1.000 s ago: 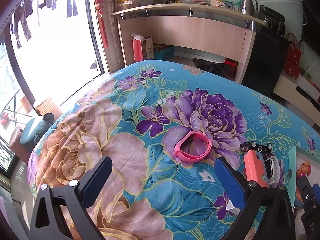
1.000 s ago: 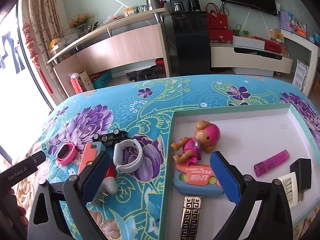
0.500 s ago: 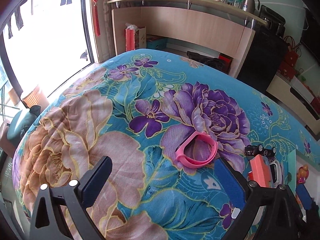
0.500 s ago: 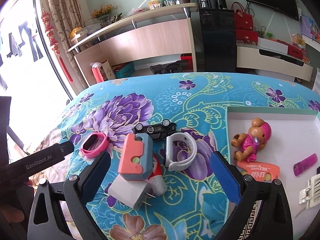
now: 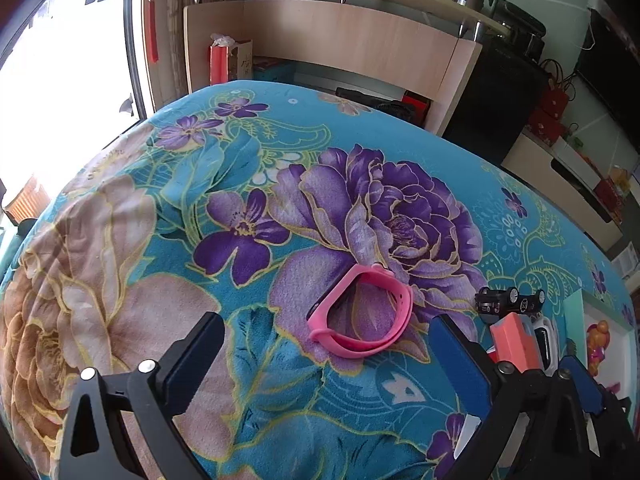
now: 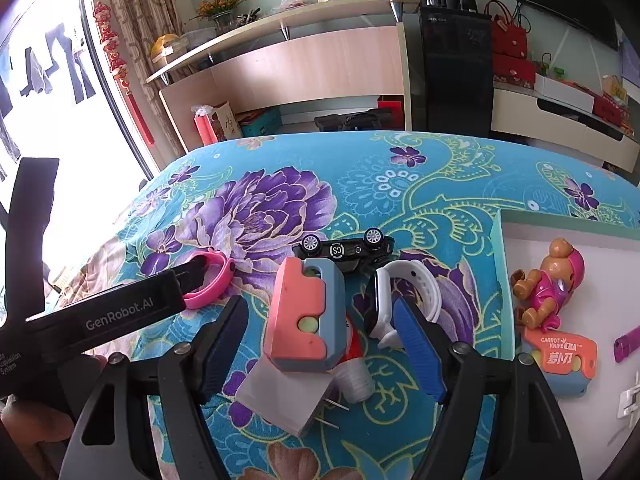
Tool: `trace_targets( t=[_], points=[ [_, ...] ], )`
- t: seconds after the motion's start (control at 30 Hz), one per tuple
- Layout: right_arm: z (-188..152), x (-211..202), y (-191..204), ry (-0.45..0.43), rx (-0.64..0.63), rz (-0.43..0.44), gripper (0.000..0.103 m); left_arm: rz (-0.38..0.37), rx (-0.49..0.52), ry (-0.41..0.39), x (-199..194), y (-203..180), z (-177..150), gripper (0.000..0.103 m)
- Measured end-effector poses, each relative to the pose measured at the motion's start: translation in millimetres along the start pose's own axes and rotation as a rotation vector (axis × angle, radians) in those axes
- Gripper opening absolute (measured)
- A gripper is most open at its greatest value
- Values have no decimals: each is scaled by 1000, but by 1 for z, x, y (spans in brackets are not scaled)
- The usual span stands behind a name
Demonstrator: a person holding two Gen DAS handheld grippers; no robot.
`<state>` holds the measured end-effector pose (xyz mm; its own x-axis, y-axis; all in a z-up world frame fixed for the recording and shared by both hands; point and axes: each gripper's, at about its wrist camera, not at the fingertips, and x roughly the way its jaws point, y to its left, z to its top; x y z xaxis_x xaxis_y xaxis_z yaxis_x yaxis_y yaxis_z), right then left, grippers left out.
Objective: Organize rigid objects
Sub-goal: 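Withdraw both open tools from the tray back to the object pile, then grasp the pink-blue toy case with the right tool while the left tool grasps the pink wristband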
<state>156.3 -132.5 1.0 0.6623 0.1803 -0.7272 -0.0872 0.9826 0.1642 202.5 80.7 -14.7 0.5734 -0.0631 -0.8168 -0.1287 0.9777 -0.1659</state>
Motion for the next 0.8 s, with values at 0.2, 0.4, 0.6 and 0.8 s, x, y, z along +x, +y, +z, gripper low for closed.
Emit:
trace_targets(
  t=[0.2,0.4,0.6,0.8],
  points=[
    [-1,3,4,6,-15,-2,63,1,31,33,15,-9,-2,102],
    [-1,4,2,7,-8,10,51,25,74,39,24,-18,-4,102],
    [0,3,-7,8,37,35,42,53,115,39,24,-26,-6,96],
    [0,2,-12,11,59,57,37,73,118,19,23,-27,-5,76]
  ],
)
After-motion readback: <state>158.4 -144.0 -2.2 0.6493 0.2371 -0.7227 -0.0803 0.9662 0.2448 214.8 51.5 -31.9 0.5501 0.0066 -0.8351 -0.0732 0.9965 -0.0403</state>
